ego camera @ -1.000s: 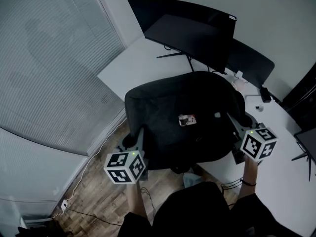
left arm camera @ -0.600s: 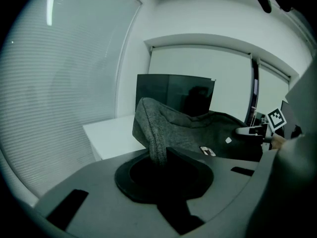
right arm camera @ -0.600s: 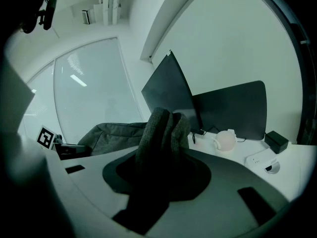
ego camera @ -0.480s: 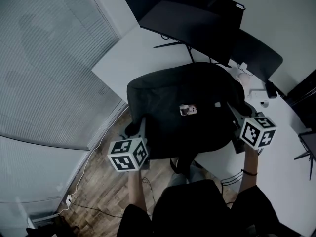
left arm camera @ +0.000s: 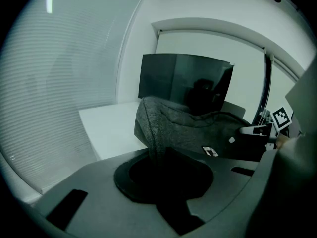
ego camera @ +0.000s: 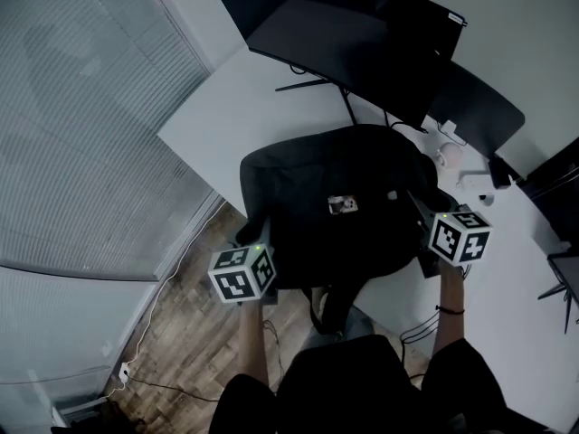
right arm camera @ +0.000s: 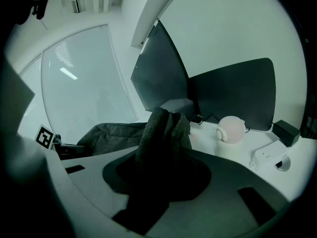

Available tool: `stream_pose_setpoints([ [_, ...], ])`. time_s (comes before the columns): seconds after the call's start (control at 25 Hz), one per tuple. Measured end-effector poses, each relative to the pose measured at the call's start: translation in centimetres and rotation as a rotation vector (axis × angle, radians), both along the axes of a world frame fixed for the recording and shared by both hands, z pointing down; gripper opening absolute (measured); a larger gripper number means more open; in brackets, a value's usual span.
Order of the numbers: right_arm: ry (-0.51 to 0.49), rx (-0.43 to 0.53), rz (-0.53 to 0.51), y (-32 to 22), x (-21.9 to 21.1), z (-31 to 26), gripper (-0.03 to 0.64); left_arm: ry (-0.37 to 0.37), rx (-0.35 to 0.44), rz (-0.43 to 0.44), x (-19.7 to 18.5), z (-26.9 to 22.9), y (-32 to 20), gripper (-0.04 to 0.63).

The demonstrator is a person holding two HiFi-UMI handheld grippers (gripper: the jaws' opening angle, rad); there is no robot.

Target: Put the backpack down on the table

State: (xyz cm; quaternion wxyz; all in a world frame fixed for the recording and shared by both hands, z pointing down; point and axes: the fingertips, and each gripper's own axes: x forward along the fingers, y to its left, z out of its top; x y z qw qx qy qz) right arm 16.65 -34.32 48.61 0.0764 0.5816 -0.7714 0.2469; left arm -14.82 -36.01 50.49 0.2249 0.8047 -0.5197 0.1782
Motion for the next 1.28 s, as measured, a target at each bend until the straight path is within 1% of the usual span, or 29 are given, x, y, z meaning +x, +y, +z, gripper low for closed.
stream_pose_setpoints([
  [0.28,0.007,-0.051,0.020,-1.4,0.2,2.1,0.115,-0.018,-0.045,0.027,0.1,2.2,-2.0,0.060],
  [0.48,0.003,-0.107,0.036,-1.6,0.6,3.6,0.115,-0.040,-0.075,0.058,0.3,3.4,-2.9,0.067],
  [0.68,0.006,-0.138,0.055,-1.8,1.1,4.4,0.115,-0.074,-0.083,0.073,0.5,4.3,-3.6,0.086],
  [1.0,0.018,-0.198,0.065,-1.8,1.6,6.3,0.117,-0.119,-0.124,0.057,0.2,6.2,-4.2,0.136],
  [1.28,0.065,-0.240,0.077,-1.9,1.9,7.2,0.124,-0.125,-0.158,0.027,-0.1,7.5,-4.6,0.170],
])
